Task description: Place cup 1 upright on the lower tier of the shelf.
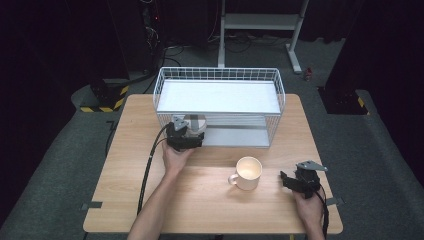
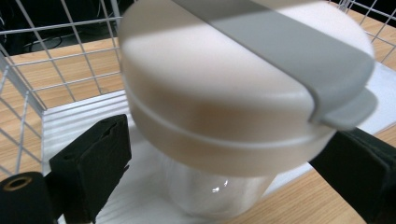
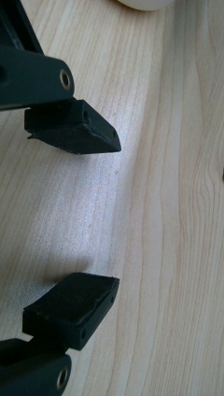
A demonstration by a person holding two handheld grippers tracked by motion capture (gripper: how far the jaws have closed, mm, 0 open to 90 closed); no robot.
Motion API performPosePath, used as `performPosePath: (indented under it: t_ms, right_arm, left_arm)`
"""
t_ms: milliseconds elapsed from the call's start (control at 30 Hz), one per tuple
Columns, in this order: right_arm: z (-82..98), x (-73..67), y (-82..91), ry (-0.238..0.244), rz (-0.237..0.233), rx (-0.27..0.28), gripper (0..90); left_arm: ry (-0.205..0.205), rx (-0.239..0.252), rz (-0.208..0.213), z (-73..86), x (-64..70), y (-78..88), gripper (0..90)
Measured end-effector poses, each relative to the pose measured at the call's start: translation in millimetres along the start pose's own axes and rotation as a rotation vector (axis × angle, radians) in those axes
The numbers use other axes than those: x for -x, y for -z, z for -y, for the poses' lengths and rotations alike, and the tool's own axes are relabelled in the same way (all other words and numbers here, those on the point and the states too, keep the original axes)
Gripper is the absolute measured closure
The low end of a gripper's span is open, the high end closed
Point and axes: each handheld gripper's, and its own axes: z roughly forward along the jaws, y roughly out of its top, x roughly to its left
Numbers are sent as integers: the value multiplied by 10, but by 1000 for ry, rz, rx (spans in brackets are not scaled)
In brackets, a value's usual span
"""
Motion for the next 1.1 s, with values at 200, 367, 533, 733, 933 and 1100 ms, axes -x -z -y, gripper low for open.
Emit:
performPosePath:
  t_ms: [200, 367, 533, 733, 933, 1100]
  right_arm:
    - [0, 0, 0, 0, 0, 0, 294]
    - [0, 0, 0, 0, 0, 0, 294]
    - [0, 0, 0, 0, 0, 0, 294]
    - [0, 0, 0, 0, 0, 0, 294]
    - [0, 0, 0, 0, 0, 0, 294]
    - [0, 0, 0, 0, 0, 0, 294]
  left_arm:
    - [-9, 11, -2, 25, 12, 103, 104]
    - [-1, 27, 3, 64, 18, 204, 116]
    - [8, 35, 9, 97, 13, 303, 153]
    - [3, 34, 19, 156, 58, 390, 199]
    - [-11, 16, 32, 203, 111, 413, 279]
    - [-15, -14, 30, 220, 143, 375, 397]
